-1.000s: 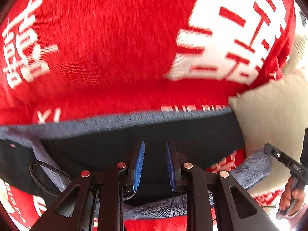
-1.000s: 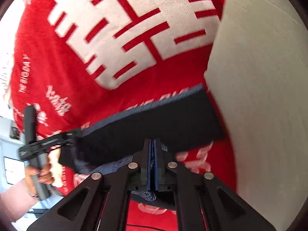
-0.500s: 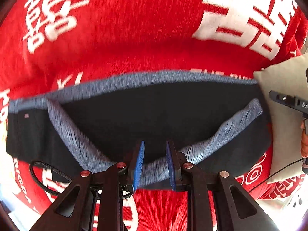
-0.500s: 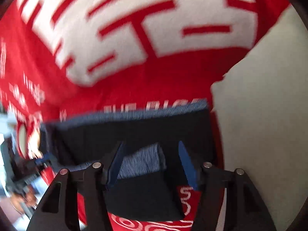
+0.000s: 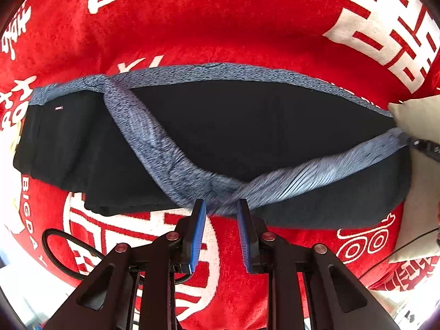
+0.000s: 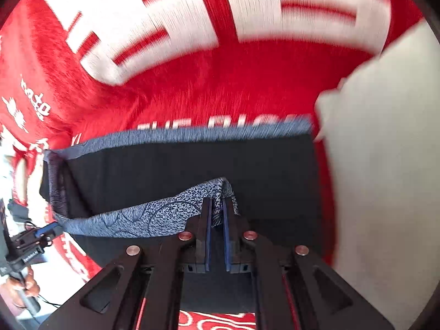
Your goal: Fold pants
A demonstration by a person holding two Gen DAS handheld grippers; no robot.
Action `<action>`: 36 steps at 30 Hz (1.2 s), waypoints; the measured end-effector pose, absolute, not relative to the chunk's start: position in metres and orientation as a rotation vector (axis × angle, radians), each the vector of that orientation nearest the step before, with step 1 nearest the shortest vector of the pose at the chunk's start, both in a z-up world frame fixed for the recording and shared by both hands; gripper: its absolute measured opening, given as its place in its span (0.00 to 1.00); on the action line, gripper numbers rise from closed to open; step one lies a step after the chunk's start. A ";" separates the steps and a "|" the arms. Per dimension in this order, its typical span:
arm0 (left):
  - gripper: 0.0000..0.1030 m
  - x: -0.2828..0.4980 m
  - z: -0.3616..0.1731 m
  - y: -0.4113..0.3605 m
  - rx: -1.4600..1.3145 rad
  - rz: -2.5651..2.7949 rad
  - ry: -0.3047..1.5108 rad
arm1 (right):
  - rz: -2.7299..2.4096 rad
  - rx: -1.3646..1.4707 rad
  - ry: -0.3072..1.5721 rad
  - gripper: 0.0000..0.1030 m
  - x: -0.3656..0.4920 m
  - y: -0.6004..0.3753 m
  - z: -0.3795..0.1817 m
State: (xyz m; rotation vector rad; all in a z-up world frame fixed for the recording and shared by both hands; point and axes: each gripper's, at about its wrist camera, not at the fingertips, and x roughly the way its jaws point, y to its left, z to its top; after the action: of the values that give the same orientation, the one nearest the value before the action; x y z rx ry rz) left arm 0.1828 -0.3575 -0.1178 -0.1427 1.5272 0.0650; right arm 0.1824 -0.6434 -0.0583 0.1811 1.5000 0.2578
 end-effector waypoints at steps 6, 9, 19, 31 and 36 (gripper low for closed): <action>0.24 0.191 -0.122 -0.357 -0.165 0.092 1.527 | 0.138 0.041 1.433 0.07 0.206 -0.649 -0.039; 0.24 0.207 -0.131 -0.362 -0.133 0.094 1.503 | 0.055 -0.003 1.424 0.07 0.223 -0.658 -0.046; 0.25 0.236 -0.138 -0.383 -0.092 0.037 1.469 | -0.031 -0.016 1.409 0.28 0.251 -0.661 -0.053; 0.68 0.254 -0.172 -0.387 -0.031 0.064 1.508 | 0.041 0.070 1.399 0.32 0.197 -0.618 -0.038; 0.82 0.246 -0.184 -0.374 -0.062 0.080 1.511 | -0.059 -0.028 1.445 0.30 0.192 -0.628 -0.081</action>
State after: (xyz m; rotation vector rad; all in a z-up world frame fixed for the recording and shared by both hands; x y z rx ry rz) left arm 0.2463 -0.3742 -0.1836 -0.0617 1.5109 0.0805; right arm 0.1915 -0.6278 -0.0811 -0.0279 1.4455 -0.0591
